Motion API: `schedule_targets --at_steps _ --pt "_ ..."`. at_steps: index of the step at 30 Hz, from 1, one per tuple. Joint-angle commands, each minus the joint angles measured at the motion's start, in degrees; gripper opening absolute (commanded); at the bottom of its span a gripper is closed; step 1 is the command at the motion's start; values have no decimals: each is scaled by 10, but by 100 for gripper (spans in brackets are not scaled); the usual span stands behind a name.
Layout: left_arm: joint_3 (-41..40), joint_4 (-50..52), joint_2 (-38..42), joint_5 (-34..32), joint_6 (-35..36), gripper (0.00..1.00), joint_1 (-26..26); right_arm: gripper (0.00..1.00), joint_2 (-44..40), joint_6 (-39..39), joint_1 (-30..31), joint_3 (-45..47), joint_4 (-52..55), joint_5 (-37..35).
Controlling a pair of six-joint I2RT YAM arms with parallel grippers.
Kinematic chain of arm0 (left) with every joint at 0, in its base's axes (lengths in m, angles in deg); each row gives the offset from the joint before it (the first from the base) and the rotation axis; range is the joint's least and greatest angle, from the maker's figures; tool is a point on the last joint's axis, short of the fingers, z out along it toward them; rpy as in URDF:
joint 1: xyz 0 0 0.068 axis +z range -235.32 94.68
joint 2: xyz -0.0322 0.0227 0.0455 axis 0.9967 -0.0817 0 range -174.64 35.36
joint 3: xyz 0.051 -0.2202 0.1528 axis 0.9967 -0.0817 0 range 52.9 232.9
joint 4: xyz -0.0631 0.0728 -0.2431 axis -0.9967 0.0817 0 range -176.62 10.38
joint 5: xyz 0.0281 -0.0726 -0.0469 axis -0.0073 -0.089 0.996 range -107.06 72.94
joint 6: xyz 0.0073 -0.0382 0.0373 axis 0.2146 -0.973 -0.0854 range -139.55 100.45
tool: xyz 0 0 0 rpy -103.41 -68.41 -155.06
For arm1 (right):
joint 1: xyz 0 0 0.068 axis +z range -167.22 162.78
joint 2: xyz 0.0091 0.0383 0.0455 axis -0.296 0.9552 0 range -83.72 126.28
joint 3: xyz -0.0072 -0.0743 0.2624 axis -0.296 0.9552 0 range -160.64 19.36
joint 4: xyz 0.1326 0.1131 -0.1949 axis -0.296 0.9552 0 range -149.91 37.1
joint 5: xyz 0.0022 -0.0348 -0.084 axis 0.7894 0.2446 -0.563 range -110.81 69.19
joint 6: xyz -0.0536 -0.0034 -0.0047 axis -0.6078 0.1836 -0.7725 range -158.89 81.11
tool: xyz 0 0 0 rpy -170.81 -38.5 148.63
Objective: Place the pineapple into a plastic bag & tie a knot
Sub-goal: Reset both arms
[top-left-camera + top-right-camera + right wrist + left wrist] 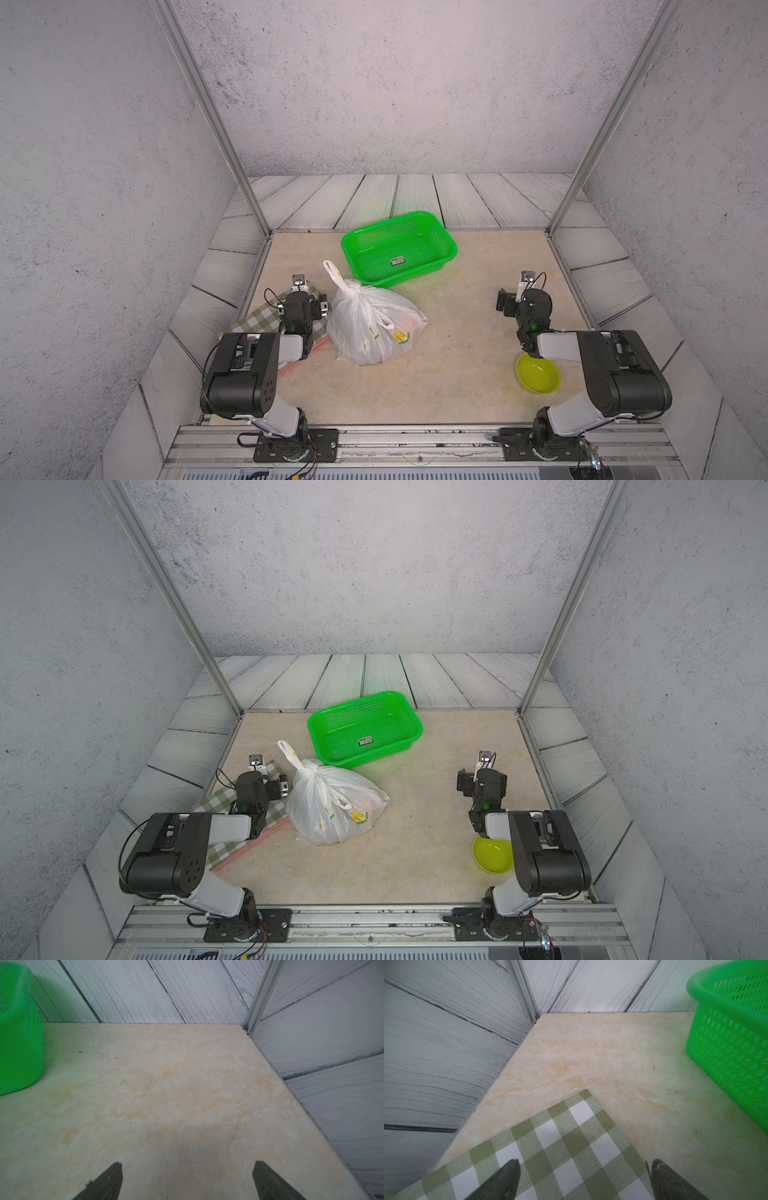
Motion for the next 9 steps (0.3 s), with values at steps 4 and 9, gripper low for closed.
schedule_targets --at_steps 4,9 --pt "10 2 7 4 -2 99 4 99 2 6 -4 -11 20 3" --pt "8 0 8 3 -2 100 4 99 -3 4 -5 -4 10 3"
